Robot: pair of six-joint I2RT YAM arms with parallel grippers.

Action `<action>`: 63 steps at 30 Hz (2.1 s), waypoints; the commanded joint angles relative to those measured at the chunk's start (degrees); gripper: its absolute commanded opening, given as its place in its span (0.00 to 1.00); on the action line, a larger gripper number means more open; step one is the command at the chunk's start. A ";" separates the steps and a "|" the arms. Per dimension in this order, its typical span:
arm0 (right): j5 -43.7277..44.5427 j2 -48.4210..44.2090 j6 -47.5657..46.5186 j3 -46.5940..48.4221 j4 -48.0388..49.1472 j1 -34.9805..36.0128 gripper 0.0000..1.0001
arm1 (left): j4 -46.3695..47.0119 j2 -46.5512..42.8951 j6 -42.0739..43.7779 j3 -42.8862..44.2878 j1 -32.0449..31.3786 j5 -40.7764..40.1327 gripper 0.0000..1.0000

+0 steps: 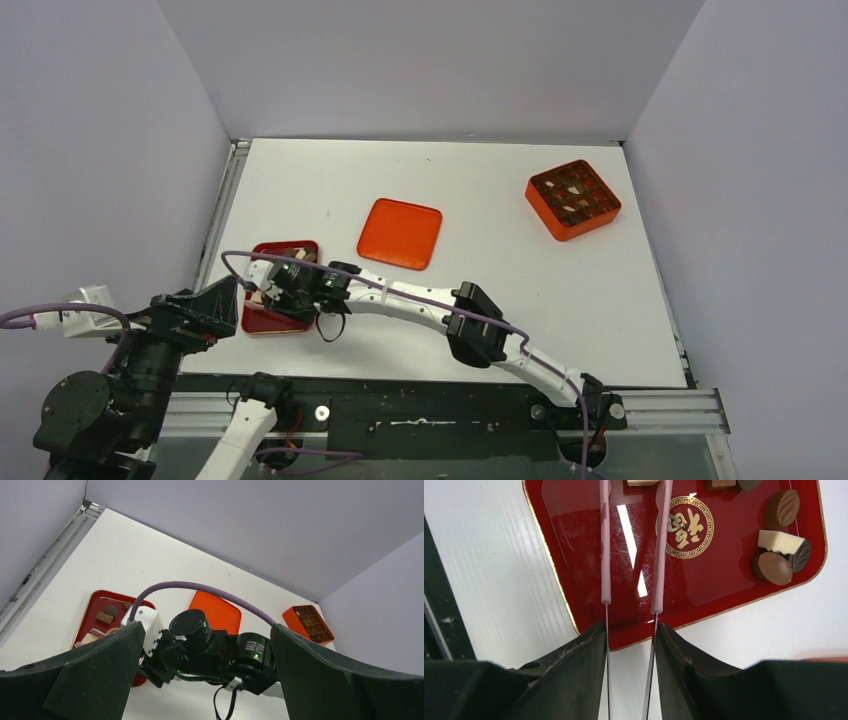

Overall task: Pack the chocolate
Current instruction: Pick up the fake chocolate from the plate, then place the fake chocolate in the packing box.

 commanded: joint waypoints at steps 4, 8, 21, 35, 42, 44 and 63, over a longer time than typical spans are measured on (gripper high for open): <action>2.25 1.35 -3.47 5.58 4.76 -0.25 0.38 | 2.17 1.05 1.03 0.92 -0.29 -0.71 0.97; 2.46 1.17 -3.62 5.54 4.58 -0.25 0.30 | 1.95 0.92 1.10 1.02 -0.31 -0.96 0.97; 3.66 -8.33 0.74 -2.47 6.87 -1.53 0.26 | 1.13 1.29 1.55 1.52 -0.42 -1.31 0.97; 1.69 -25.93 8.64 -20.51 6.53 -8.06 0.25 | -3.11 2.22 1.35 -2.25 -0.51 0.22 0.97; 2.46 -34.71 12.79 -28.40 3.02 -14.76 0.25 | -2.92 6.73 1.28 -5.52 -0.58 7.49 0.97; 3.67 -37.55 12.82 -31.62 2.08 -16.43 0.25 | -1.42 7.15 2.43 -7.68 -0.58 9.47 0.97; 10.64 -57.20 13.04 -45.30 -12.19 -37.57 0.25 | 13.97 8.31 7.23 -32.86 -0.46 21.09 0.97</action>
